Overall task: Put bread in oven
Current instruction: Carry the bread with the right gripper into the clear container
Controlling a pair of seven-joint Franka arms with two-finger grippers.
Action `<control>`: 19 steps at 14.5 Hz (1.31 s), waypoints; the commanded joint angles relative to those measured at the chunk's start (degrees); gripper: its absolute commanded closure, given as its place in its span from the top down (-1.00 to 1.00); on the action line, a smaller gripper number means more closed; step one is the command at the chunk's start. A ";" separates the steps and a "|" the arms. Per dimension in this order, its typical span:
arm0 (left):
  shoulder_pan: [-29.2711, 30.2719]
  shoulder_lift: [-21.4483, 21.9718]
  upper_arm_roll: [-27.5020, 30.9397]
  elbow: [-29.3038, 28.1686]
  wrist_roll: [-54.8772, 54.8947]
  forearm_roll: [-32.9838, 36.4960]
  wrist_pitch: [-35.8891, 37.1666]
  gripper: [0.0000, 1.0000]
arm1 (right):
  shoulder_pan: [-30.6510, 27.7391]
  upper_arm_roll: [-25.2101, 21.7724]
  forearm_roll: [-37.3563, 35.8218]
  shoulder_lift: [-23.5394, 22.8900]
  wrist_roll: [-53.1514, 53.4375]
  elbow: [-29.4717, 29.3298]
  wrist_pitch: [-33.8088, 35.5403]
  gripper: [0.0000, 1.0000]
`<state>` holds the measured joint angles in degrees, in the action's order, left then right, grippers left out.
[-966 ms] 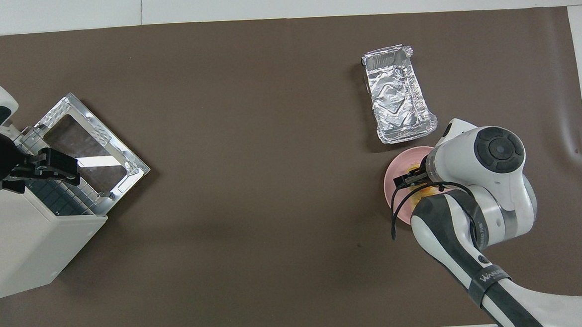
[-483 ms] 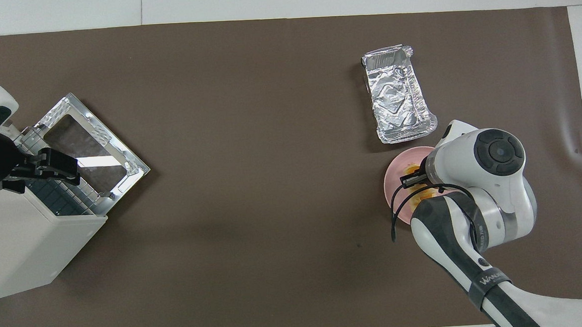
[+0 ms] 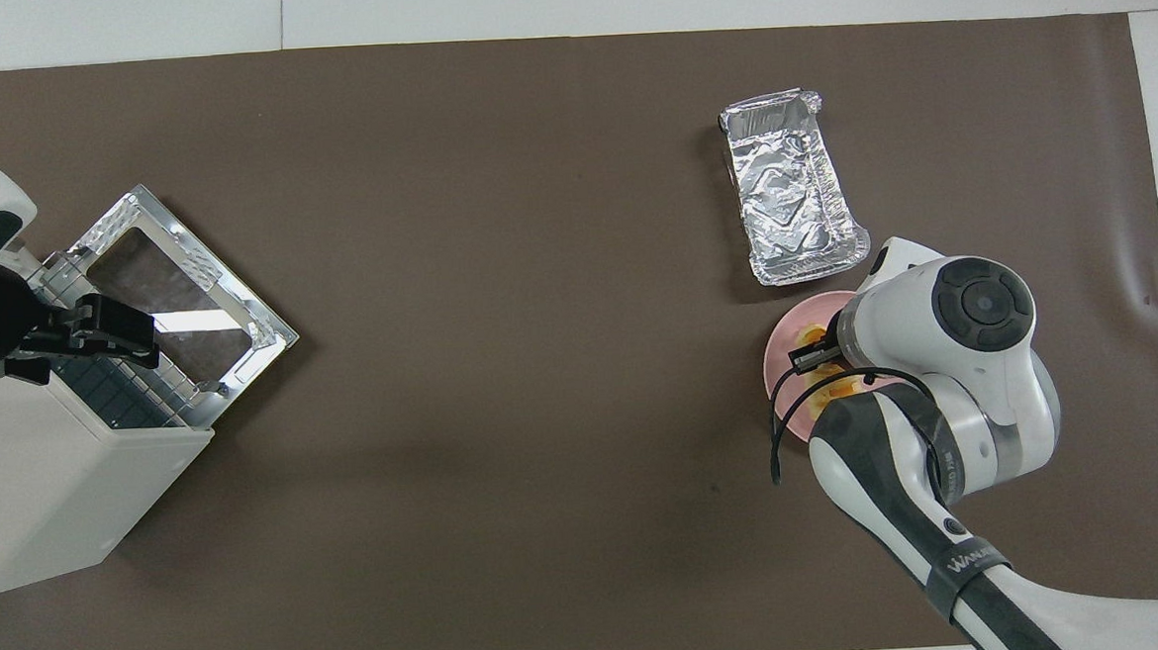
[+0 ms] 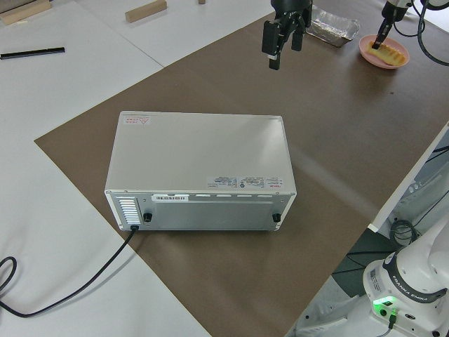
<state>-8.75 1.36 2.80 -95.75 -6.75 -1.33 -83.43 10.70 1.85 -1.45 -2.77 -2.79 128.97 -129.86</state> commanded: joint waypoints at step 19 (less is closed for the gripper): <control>0.22 1.46 -0.26 -1.20 0.42 0.89 -0.16 1.00 | -3.05 -0.19 2.68 -40.38 -1.16 -67.01 23.70 -1.00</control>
<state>-8.74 1.36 2.80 -95.75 -6.75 -1.33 -83.43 8.12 1.42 0.32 -40.46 -2.95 65.36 -105.92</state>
